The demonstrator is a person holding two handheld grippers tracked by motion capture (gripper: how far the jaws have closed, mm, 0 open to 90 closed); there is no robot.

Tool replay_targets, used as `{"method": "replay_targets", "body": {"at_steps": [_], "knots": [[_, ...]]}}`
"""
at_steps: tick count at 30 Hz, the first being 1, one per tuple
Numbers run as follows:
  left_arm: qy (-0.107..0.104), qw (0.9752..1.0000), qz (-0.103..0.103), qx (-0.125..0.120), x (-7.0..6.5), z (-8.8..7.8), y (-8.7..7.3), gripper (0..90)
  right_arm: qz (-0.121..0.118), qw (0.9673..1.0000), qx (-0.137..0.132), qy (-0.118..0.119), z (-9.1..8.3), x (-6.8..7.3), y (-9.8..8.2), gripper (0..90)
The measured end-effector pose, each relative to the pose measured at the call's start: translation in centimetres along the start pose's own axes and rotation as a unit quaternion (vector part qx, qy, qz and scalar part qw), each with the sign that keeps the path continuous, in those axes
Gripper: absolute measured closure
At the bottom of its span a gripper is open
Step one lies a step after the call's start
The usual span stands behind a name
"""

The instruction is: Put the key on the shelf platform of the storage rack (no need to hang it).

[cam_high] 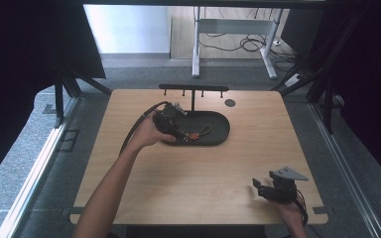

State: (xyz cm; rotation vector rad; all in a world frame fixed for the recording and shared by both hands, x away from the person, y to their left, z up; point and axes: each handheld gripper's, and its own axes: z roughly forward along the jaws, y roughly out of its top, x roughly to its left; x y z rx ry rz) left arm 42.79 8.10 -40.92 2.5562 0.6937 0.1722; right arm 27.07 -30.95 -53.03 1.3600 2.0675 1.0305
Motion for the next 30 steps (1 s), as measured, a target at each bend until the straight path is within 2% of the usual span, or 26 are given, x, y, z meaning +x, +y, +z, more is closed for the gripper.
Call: {"method": "replay_targets", "body": {"at_steps": [2, 3, 7, 9, 10, 11, 14, 16, 17, 18, 19, 27, 30], "knots": [[0.000, 1.0000, 0.002, -0.005, -0.7, -0.4, -1.3, 53.0, -0.002, 1.0000, 0.001, 0.001, 0.0, 0.1, 0.0, 25.6], [0.000, 1.0000, 0.002, -0.005, -0.7, -0.4, -1.3, 53.0, -0.002, 1.0000, 0.001, 0.001, 0.0, 0.1, 0.0, 25.6], [0.000, 0.9999, 0.005, -0.011, -1.9, -0.7, -3.3, 53.1, -0.001, 1.0000, 0.000, 0.000, 0.0, 0.1, 0.0, 25.6], [0.001, 0.9999, 0.006, -0.009, -2.1, -0.7, -3.7, 53.0, -0.002, 1.0000, 0.001, 0.000, 0.0, 0.0, 0.0, 25.5], [-0.002, 1.0000, 0.003, -0.008, -2.4, -0.7, -4.6, 52.7, -0.001, 1.0000, 0.002, 0.000, 0.0, 0.0, 0.0, 25.6], [-0.002, 1.0000, 0.003, -0.008, -2.4, -0.7, -4.6, 52.8, -0.001, 1.0000, 0.002, 0.000, 0.0, 0.0, 0.0, 25.6], [0.000, 1.0000, -0.004, -0.008, -2.9, -0.4, -6.1, 52.7, -0.003, 1.0000, 0.004, 0.003, 0.1, 0.1, 0.0, 25.5], [-0.001, 0.9998, -0.012, -0.015, -3.5, -0.2, -7.4, 52.7, -0.003, 1.0000, 0.004, 0.002, 0.1, 0.2, 0.0, 25.6], [-0.001, 0.9998, -0.012, -0.015, -3.5, -0.2, -7.4, 52.8, -0.003, 1.0000, 0.004, 0.002, 0.1, 0.2, 0.0, 25.6], [-0.005, 0.9996, -0.019, -0.022, -3.9, -0.1, -8.3, 52.7, -0.003, 1.0000, 0.005, 0.002, 0.2, 0.2, 0.0, 25.5], [-0.005, 0.9996, -0.019, -0.022, -3.9, -0.1, -8.3, 52.6, -0.003, 1.0000, 0.005, 0.002, 0.2, 0.2, 0.0, 25.5], [0.008, 0.9990, -0.032, -0.030, -5.3, -0.1, -11.5, 51.2, -0.006, 1.0000, 0.004, 0.004, 0.4, 0.8, 0.2, 25.1], [0.008, 0.9988, -0.035, -0.033, -5.4, 0.0, -11.8, 49.0, -0.003, 1.0000, 0.000, 0.002, 0.3, 0.8, 0.5, 24.5]]}}
